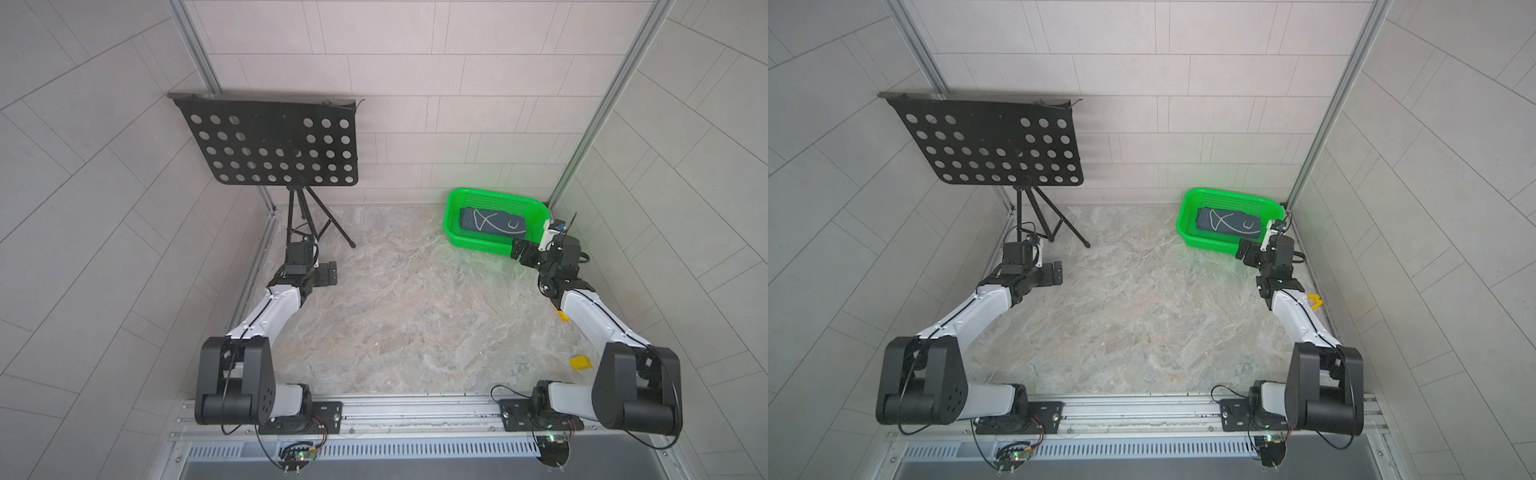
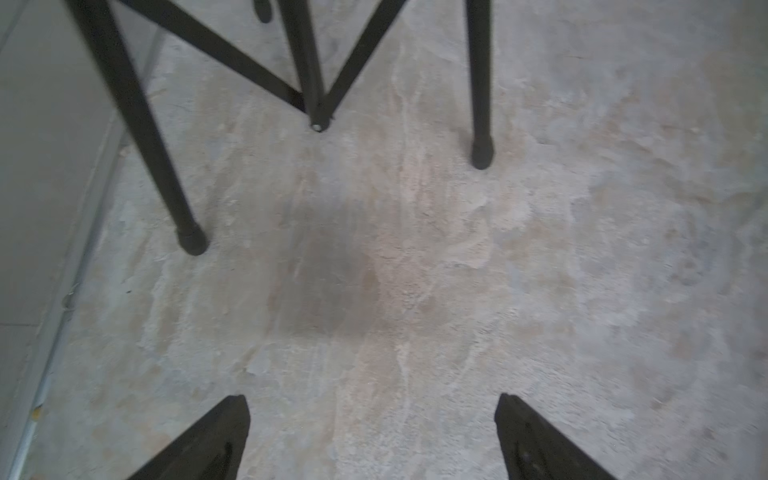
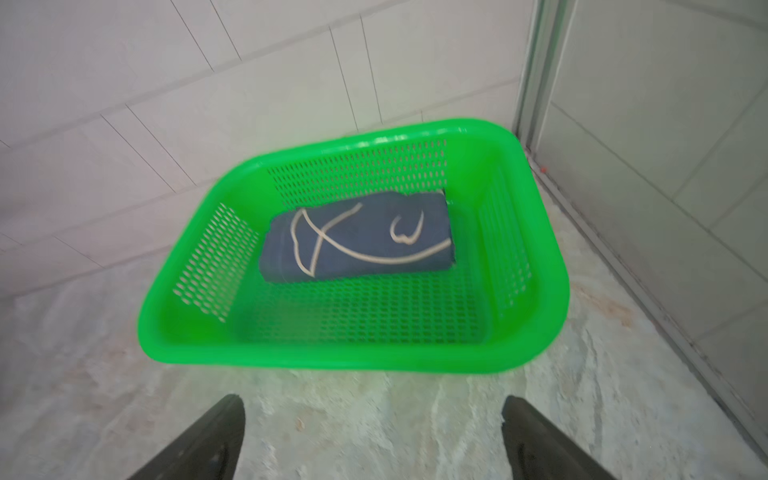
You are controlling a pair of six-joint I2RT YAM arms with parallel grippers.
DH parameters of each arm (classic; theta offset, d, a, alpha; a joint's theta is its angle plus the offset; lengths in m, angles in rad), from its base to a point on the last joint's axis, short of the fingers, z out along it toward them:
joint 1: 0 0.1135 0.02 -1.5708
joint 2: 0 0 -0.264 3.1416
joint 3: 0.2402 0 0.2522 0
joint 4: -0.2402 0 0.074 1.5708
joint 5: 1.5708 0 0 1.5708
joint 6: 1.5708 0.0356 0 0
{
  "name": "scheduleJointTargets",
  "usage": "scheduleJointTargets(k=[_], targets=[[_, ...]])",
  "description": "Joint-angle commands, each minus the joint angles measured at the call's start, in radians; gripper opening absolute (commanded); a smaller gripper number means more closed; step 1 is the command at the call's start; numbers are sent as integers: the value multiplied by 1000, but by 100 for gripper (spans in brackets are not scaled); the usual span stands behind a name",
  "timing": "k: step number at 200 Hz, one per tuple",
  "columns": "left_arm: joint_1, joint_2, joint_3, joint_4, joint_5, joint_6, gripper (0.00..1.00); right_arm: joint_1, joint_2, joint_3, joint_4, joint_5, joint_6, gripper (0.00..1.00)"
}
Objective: Roll up the pillowcase
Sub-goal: Reset both arms
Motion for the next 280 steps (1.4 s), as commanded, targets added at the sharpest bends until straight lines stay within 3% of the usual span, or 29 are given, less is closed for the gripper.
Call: scheduleJointTargets(k=[1,19,28,41,62,75,104,228,280], targets=[[32,-8,-28,125,-103,-16,100,2,17,-127,328,66,-13,100],[39,24,-75,203,-148,-13,100,10,99,-236,584,82,-28,100],[39,27,-111,262,-161,-12,100,6,104,-253,618,106,-11,100],[38,21,-165,355,-160,-7,100,3,107,-238,588,116,-19,100],[38,24,-218,468,-161,12,100,26,36,-187,330,161,-111,100],[38,32,-222,487,-156,19,100,35,-10,-206,265,203,-124,100],[40,49,-229,507,-148,34,100,36,40,-300,437,206,-128,100],[42,15,-237,555,-37,-21,100,37,56,-291,430,234,-113,100],[43,29,-250,604,0,-22,100,37,77,-315,492,188,-115,100]])
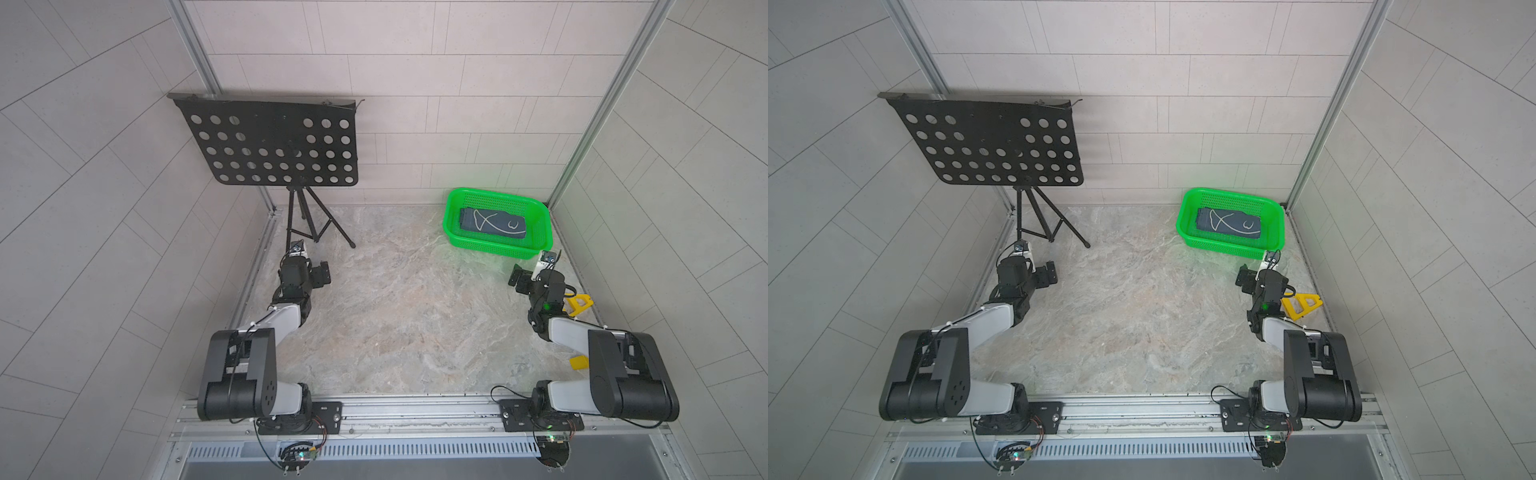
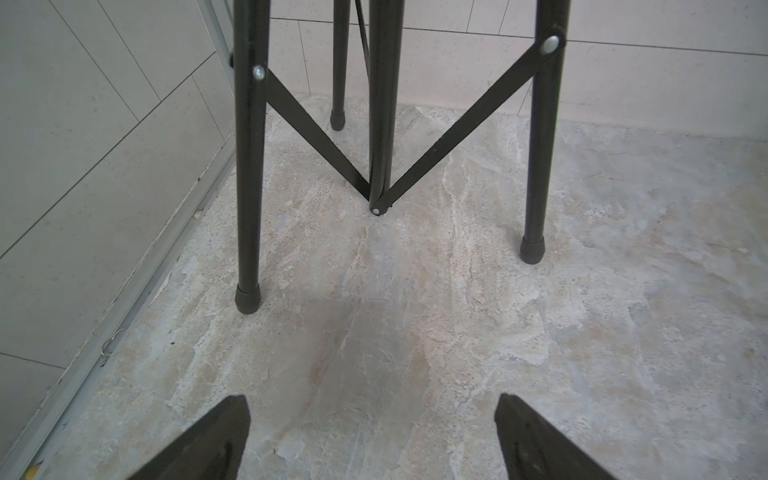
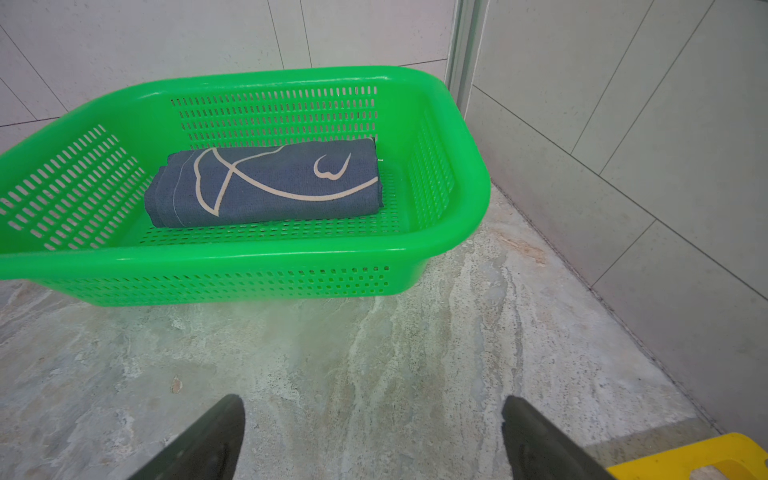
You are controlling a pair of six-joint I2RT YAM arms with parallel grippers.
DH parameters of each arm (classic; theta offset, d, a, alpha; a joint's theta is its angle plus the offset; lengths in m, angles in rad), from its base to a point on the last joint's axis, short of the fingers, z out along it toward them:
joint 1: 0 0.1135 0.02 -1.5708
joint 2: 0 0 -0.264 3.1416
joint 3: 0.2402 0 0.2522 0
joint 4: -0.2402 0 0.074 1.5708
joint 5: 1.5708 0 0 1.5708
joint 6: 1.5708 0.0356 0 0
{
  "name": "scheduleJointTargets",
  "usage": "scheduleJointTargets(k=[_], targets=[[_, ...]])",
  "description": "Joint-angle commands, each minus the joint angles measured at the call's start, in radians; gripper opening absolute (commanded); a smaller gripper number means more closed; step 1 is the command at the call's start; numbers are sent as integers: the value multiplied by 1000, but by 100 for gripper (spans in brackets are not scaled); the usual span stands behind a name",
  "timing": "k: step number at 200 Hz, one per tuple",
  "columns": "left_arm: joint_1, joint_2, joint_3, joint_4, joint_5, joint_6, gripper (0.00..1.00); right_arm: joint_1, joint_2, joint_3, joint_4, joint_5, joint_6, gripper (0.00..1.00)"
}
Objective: Roll up the pillowcase
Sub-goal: Reset both arms
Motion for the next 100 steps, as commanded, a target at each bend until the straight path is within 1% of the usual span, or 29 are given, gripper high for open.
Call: scheduleJointTargets(k=[1,45,66,100], targets=[[7,-7,-18,48,30,-8,100,2,21,-18,58,-20,-3,100],[8,47,-70,170,21,-16,100,3,94,-30,167,-69,-11,100],[7,66,-90,217,20,-18,100,3,91,-25,156,-71,-13,100],[8,68,-82,203,21,-16,100,3,95,-19,149,-72,-13,100]])
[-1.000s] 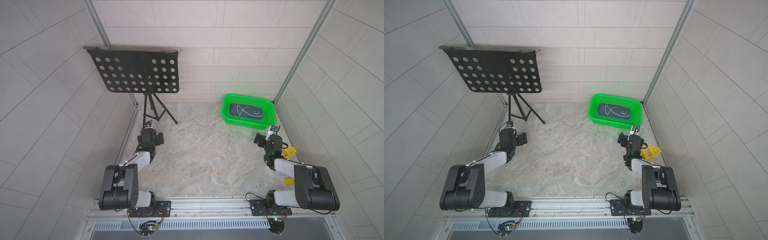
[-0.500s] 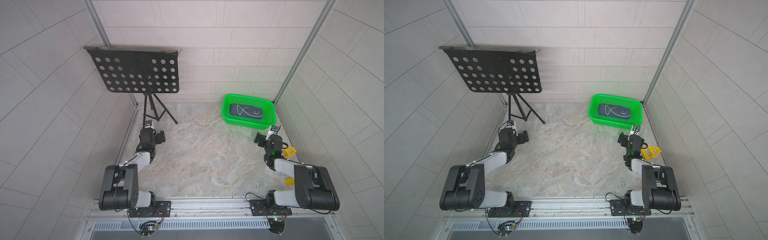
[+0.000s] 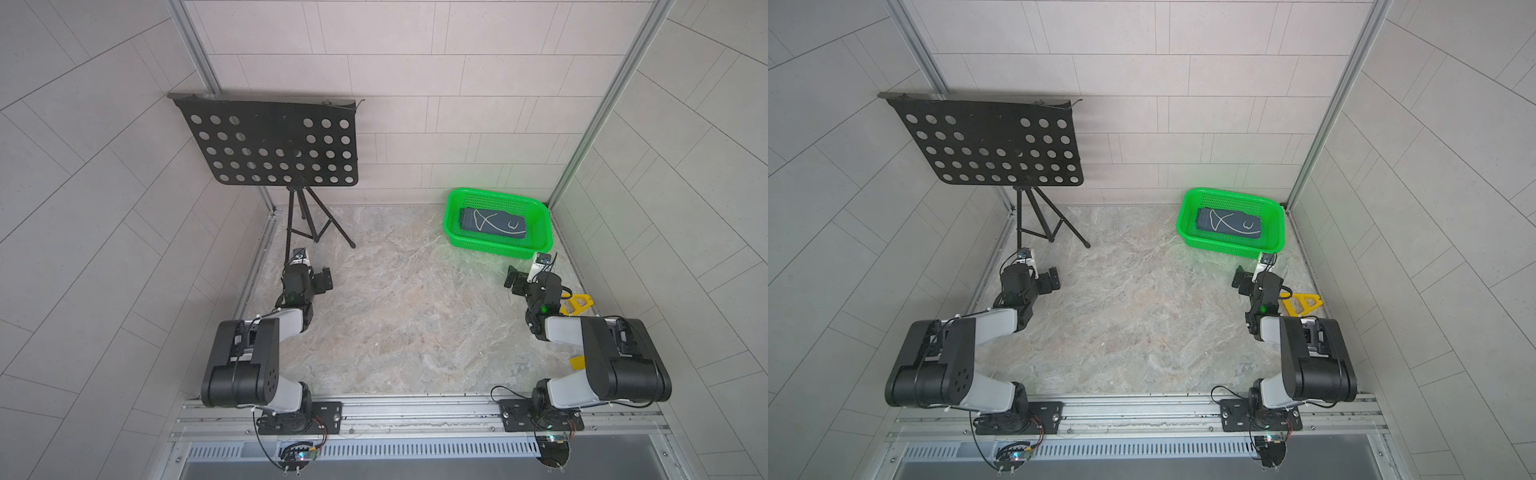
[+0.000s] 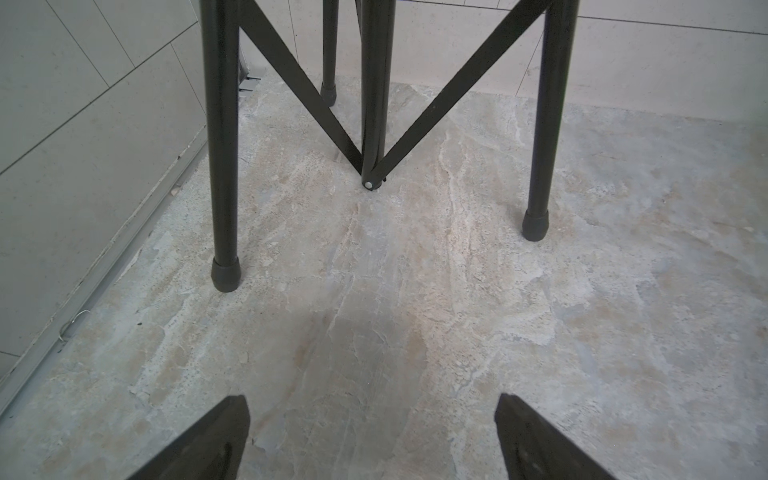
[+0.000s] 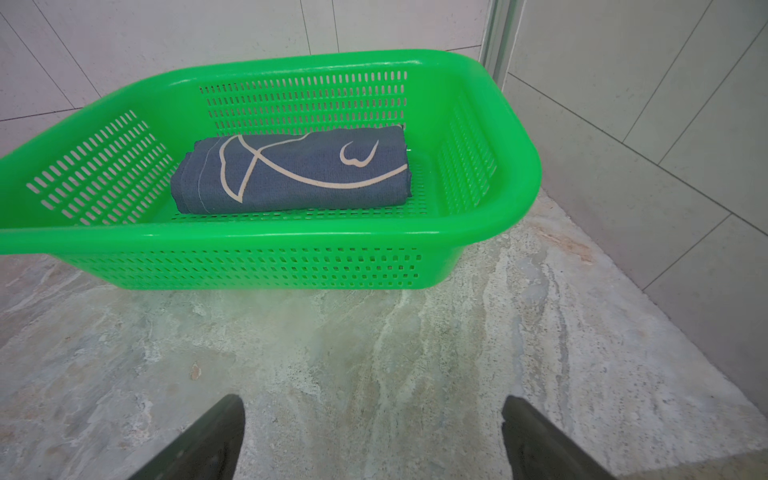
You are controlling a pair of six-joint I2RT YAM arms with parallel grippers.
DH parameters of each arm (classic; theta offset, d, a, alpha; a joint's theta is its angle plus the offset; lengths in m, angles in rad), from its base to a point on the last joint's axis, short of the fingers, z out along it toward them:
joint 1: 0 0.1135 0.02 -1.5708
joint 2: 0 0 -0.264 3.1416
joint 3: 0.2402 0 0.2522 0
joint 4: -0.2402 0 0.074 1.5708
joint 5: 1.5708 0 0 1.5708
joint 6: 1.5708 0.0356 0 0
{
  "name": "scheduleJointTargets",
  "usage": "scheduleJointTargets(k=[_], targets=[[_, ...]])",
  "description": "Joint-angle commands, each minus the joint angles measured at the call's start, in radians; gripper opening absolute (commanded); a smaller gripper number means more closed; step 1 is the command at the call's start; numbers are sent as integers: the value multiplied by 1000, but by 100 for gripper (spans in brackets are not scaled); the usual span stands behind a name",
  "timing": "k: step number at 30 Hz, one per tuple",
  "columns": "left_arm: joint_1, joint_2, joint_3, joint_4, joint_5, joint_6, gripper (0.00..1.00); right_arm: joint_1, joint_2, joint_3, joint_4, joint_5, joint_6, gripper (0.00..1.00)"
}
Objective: Roll up the pillowcase
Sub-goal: Reset both arms
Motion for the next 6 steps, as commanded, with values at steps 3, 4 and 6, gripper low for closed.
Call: scheduleJointTargets(k=[3,4,6], targets=[[5,3,-1,48,2,-6,100,3,7,8,17,-8,-18,100],[5,5,0,47,1,-6,100,7,9,12,17,-10,-25,100],[5,3,0,47,2,-5,100,12,9,15,8,-3,-29,100]])
